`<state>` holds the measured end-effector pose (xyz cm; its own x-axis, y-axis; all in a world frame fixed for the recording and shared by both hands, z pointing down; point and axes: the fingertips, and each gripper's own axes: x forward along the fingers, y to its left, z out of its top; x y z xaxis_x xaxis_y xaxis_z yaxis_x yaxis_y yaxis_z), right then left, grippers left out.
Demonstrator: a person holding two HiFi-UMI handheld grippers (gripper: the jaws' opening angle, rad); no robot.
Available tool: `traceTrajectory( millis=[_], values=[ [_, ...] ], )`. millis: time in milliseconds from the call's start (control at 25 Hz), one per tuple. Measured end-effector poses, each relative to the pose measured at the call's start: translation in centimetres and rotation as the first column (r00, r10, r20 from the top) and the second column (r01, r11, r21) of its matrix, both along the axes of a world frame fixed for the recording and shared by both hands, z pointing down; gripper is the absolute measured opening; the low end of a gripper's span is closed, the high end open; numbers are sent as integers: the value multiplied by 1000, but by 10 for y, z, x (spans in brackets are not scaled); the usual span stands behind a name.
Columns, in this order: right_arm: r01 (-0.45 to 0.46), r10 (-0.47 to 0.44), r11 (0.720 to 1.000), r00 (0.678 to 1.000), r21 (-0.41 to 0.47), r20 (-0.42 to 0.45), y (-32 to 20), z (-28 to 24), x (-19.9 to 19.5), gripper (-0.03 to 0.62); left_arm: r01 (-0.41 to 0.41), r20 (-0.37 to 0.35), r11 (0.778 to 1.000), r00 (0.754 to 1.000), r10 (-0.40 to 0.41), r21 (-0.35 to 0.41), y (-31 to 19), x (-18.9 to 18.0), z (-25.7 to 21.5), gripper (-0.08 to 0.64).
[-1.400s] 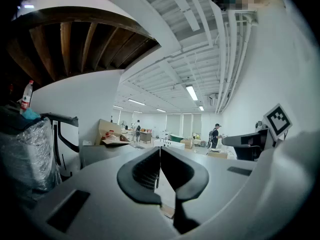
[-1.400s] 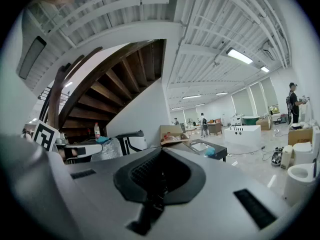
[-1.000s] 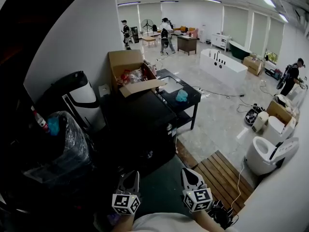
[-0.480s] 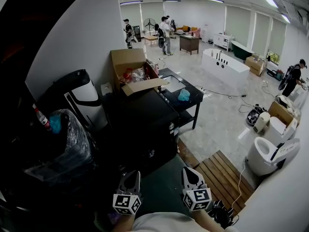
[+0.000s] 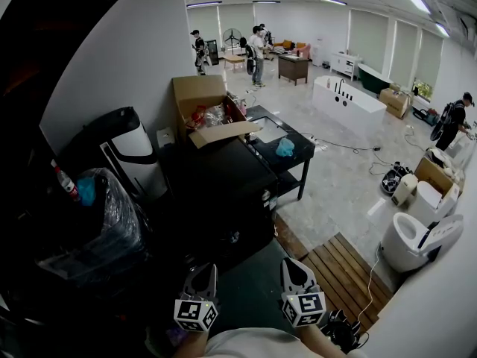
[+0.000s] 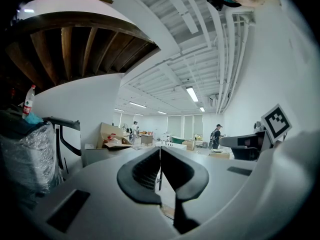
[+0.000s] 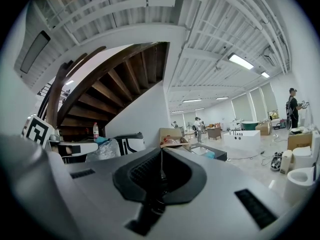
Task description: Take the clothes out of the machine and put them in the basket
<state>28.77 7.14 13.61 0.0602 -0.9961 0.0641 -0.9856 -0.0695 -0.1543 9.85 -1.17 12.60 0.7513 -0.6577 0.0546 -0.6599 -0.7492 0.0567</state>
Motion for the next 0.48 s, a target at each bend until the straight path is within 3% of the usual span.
traceTrajectory(
  millis=[80,480],
  values=[
    [7,-7,1000,1000,-7,8,-1,2,-1,65,-2,1,1000,1000,2,1,0,0,0,20],
    [-9,9,1000,1000,4,23,-2,3,1,183,-6,4,1000,1000,6,-1,-3,-1,3,20]
  ],
)
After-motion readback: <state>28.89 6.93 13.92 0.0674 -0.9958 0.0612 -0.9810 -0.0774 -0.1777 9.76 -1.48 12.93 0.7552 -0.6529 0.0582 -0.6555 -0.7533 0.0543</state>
